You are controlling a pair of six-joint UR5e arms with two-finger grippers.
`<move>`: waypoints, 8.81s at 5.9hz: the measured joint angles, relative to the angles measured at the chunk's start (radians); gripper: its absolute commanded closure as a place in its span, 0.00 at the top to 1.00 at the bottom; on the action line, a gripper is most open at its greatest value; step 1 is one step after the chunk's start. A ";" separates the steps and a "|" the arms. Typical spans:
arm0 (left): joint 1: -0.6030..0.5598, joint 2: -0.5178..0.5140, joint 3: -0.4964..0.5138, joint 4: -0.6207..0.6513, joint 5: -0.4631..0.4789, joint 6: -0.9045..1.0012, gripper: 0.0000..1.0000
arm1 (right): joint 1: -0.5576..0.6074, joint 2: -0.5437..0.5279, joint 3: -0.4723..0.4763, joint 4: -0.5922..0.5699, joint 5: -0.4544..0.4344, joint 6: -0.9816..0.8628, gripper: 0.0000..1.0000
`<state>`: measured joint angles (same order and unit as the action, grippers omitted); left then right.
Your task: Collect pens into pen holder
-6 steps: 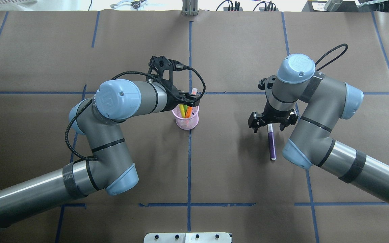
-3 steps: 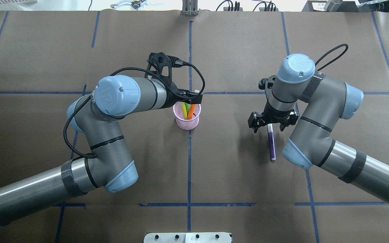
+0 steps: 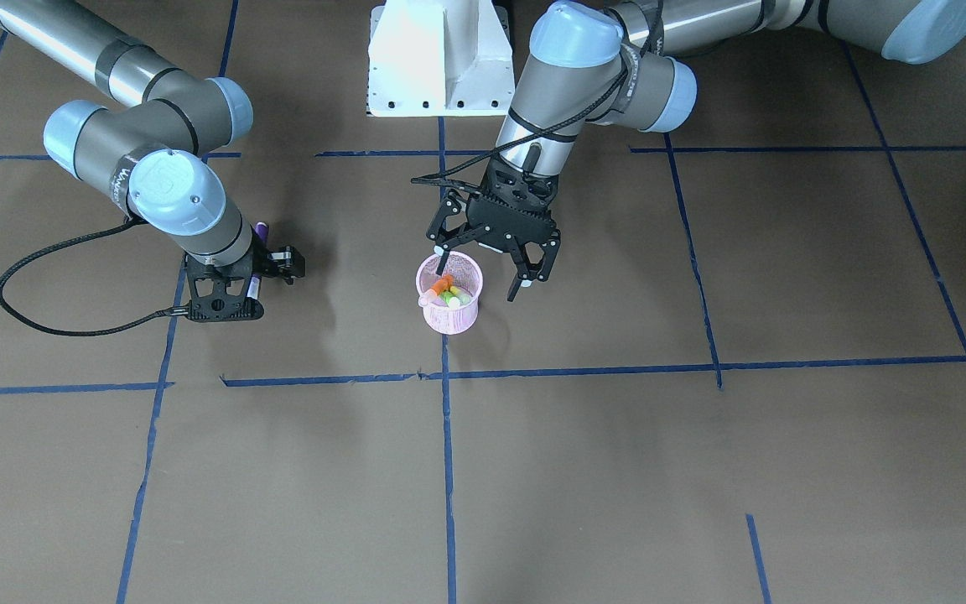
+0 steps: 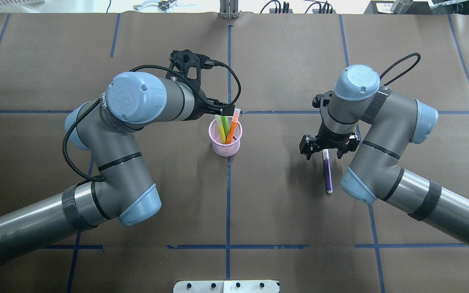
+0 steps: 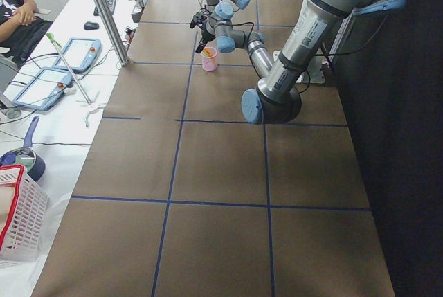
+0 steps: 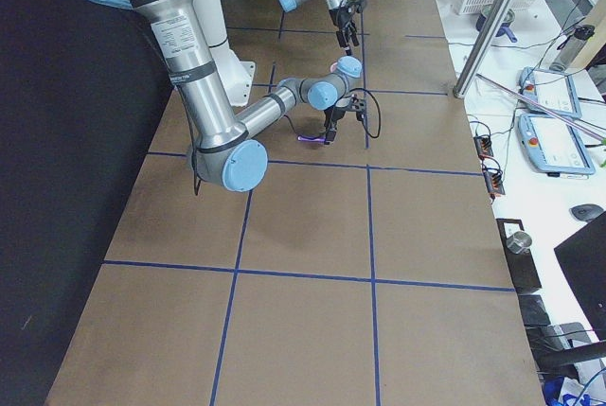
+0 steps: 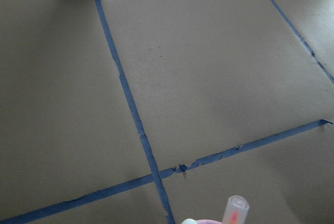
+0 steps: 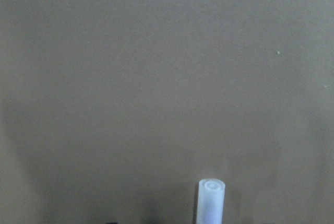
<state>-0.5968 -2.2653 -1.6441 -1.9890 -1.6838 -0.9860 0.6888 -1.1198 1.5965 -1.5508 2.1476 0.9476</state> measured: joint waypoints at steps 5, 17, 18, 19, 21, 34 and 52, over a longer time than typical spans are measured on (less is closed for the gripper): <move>-0.367 0.014 -0.016 0.278 -0.507 0.184 1.00 | 0.000 -0.004 -0.008 0.000 0.000 0.002 0.00; -0.894 0.489 0.336 0.434 -0.678 1.430 1.00 | 0.064 0.126 0.178 0.103 -0.328 0.008 0.00; -0.896 0.528 0.338 0.400 -0.675 1.432 1.00 | 0.047 0.161 0.188 0.104 -0.397 0.014 0.00; -0.896 0.545 0.339 0.389 -0.667 1.432 1.00 | 0.022 0.190 0.206 0.104 -0.471 0.025 0.00; -0.896 0.554 0.340 0.385 -0.651 1.432 1.00 | -0.016 0.231 0.237 0.102 -0.569 0.041 0.00; -0.902 0.682 0.165 0.392 -0.633 1.414 1.00 | -0.223 0.293 0.018 0.311 -0.811 0.161 0.99; -0.938 0.695 0.067 0.563 -0.632 1.341 1.00 | 0.754 -0.351 -0.078 -0.064 0.107 -1.187 1.00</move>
<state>-1.5353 -1.5704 -1.5768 -1.4255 -2.3159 0.3549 1.4428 -1.4706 1.5189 -1.6148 2.2547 -0.2398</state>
